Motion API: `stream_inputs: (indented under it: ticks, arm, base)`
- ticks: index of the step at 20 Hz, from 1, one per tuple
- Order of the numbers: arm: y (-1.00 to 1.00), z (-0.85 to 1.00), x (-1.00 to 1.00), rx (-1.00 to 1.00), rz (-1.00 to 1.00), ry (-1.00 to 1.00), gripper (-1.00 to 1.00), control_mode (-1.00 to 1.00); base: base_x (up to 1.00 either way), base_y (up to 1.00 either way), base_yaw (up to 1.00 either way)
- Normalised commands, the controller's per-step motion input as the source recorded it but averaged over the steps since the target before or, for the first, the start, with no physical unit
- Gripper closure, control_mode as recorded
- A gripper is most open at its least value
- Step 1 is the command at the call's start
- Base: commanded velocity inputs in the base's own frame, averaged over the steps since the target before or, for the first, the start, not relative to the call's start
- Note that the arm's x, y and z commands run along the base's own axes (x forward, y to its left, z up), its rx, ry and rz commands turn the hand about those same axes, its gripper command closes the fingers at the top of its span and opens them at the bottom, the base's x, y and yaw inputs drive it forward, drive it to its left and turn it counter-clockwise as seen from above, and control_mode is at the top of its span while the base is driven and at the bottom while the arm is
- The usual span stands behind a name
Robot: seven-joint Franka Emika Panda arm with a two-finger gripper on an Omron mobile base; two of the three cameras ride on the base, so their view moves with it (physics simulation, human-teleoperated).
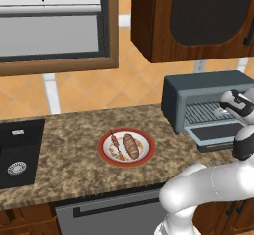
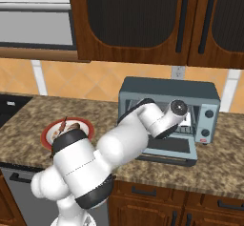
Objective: Pick up the kebab skewer and baguette bread, and place them inside the toaster oven. Close the toaster oven door and start by setting the timer.
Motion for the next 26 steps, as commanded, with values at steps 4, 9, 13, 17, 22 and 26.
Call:
stream_inputs:
  ticks: [4,9,13,17,22,26]
  arm:
    - [0.00,-0.95,-1.00,0.02,0.00,0.10,-1.00,-1.00]
    - [0.00,-0.87,-1.00,0.01,0.00,0.11,-1.00,-1.00]
    - [0.00,-0.82,-1.00,0.00,0.00,0.12,-1.00,-1.00]
    - [0.00,-0.75,-0.99,0.00,0.00,0.11,-1.00,-1.00]
    - [-0.03,0.09,-0.66,0.02,-0.01,-0.04,-1.00,-1.00]
    - [0.05,0.91,-0.36,0.00,-0.11,0.03,-1.00,-1.00]
  base:
    - [0.00,0.00,0.00]
    - [0.00,0.00,0.00]
    - [0.00,0.00,0.00]
    - [0.00,0.00,0.00]
    - [0.00,0.00,0.00]
    - [0.00,0.00,0.00]
